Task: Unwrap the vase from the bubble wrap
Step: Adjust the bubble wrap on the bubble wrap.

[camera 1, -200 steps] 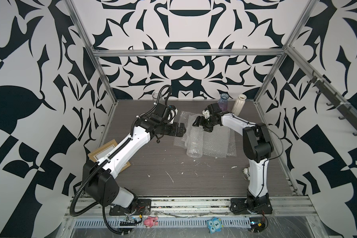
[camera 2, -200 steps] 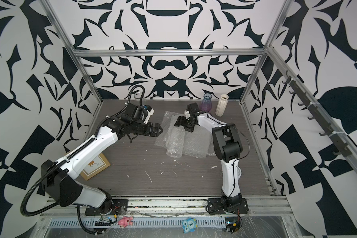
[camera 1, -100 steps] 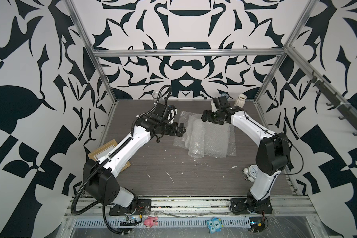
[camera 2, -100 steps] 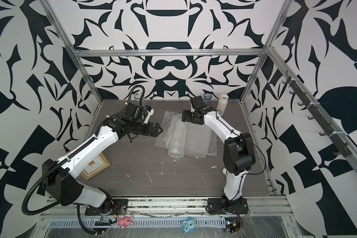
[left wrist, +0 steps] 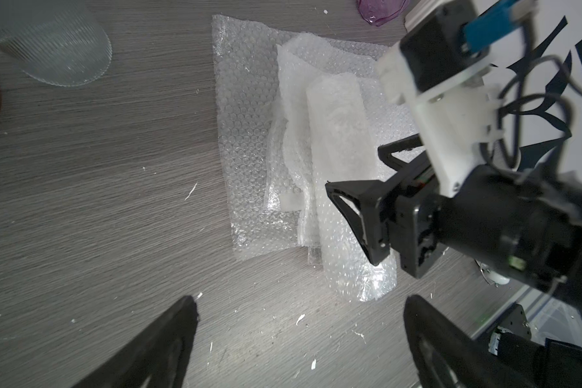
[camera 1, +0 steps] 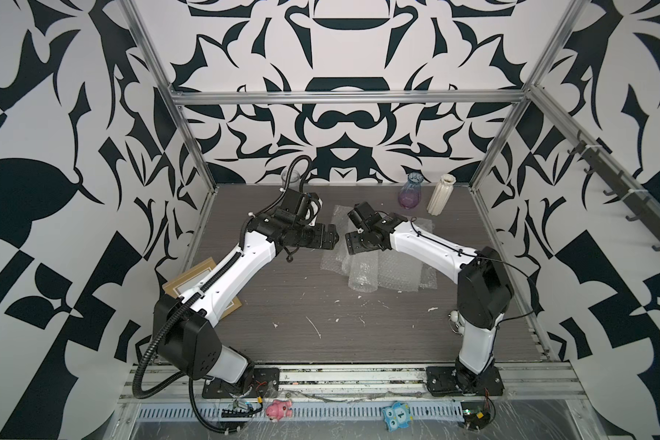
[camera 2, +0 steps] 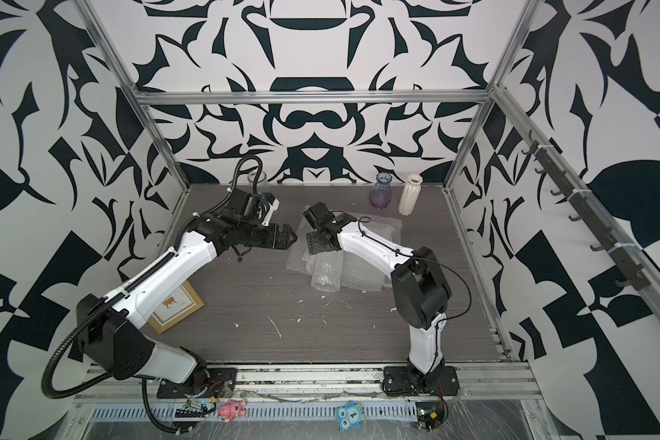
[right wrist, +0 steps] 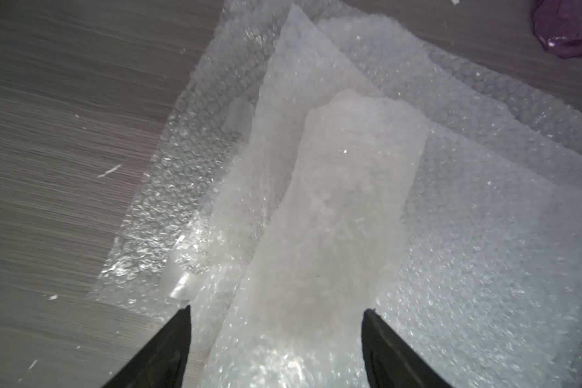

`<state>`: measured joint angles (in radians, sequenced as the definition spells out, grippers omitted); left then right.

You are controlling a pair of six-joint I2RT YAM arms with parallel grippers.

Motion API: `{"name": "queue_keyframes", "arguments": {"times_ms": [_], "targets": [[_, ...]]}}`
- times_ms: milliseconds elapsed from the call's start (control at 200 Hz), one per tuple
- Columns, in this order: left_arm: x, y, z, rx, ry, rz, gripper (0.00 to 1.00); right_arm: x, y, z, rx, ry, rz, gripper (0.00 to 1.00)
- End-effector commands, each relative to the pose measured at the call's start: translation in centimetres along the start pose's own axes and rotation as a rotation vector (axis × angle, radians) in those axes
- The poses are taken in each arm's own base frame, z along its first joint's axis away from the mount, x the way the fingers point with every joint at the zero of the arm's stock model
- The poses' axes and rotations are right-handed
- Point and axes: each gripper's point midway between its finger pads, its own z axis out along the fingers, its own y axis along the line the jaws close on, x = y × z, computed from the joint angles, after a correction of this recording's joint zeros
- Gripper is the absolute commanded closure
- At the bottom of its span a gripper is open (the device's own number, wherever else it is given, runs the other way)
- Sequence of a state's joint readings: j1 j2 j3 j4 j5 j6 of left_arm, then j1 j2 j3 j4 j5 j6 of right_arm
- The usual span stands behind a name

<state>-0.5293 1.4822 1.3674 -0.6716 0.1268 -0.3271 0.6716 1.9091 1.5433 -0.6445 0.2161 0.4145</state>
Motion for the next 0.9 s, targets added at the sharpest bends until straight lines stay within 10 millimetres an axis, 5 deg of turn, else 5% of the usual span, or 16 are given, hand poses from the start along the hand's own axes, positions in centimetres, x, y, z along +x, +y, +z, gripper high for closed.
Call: {"name": "queue_keyframes", "arguments": {"times_ms": [0,315,895], "targets": [[0.3,0.5,0.4,-0.014,0.013,-0.019,0.01,0.7,-1.3,0.1,0.071,0.011,-0.017,0.19],[0.4,0.6,0.6,-0.014,0.019,-0.023,0.01,1.6,-3.4,-1.2,0.100,-0.045,0.016,0.19],[0.8,0.4,1.4,0.009,0.048,-0.036,0.01,5.1,-11.6,-2.5,0.080,-0.080,0.210,0.20]]}}
